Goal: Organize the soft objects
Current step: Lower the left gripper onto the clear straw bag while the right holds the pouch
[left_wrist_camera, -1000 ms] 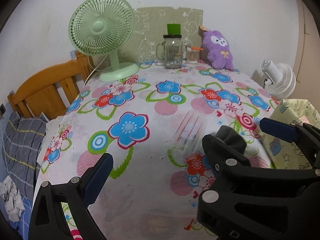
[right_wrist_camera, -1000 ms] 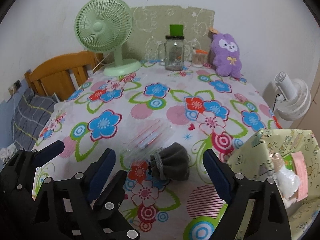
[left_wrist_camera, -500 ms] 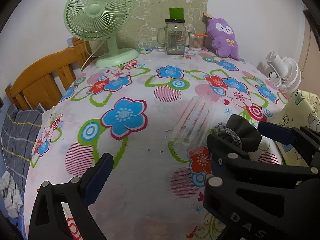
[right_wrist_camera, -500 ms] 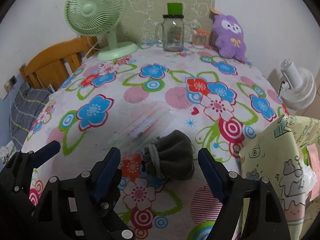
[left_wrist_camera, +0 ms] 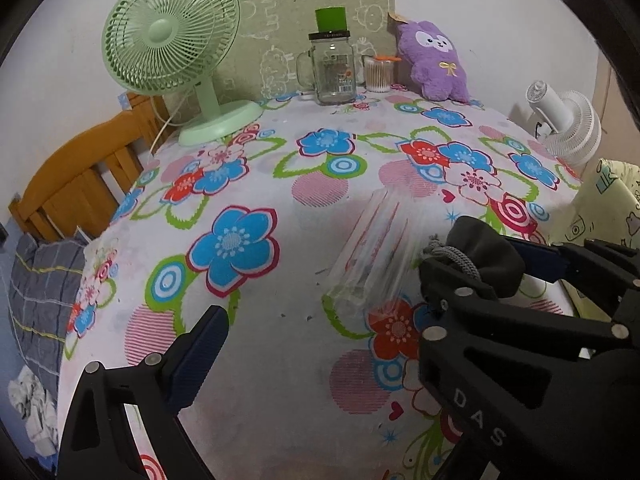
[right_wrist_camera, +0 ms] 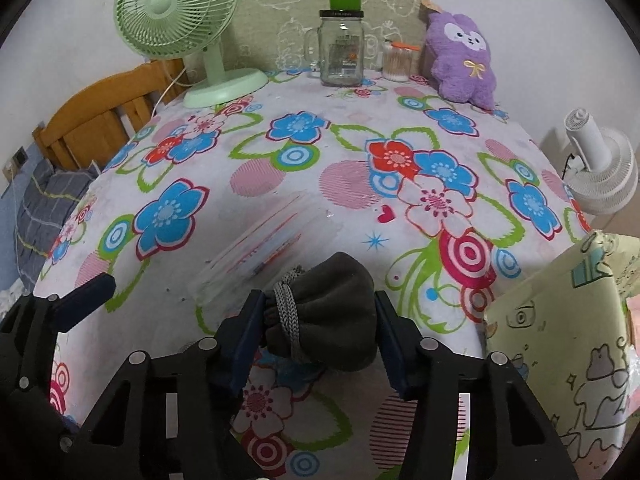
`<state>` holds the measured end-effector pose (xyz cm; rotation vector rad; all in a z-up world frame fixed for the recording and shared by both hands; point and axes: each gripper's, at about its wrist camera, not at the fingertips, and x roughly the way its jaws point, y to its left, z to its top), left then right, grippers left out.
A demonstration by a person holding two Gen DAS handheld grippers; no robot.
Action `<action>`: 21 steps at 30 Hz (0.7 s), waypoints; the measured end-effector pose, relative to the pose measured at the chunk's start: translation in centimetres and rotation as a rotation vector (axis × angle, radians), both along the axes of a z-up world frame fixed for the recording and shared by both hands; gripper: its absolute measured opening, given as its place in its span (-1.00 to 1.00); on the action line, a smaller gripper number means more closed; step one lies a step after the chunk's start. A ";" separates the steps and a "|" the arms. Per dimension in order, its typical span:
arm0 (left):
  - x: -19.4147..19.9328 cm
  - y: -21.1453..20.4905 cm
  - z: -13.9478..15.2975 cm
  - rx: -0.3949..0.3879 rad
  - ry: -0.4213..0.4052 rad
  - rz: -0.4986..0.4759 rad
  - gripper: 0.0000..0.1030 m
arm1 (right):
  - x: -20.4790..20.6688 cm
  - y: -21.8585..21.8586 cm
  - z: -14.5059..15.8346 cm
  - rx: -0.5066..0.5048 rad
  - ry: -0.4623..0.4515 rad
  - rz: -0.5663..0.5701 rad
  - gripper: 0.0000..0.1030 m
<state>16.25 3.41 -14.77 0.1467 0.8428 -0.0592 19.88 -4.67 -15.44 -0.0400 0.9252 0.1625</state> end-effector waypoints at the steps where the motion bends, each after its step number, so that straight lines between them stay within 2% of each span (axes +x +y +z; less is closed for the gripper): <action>1: 0.0 -0.1 0.2 0.001 -0.005 -0.001 0.90 | 0.0 -0.2 0.2 0.005 -0.005 -0.005 0.07; 6: 0.5 -0.7 1.3 -0.005 -0.029 -0.025 0.90 | 0.0 -1.2 1.5 0.031 -0.042 -0.026 0.06; 14: 2.0 -1.5 2.3 -0.055 0.023 -0.069 0.90 | 0.3 -2.0 3.1 0.046 -0.086 -0.045 0.06; 21: 3.2 -2.4 2.8 -0.059 0.026 -0.103 0.89 | 1.2 -3.1 3.4 0.087 -0.078 -0.089 0.06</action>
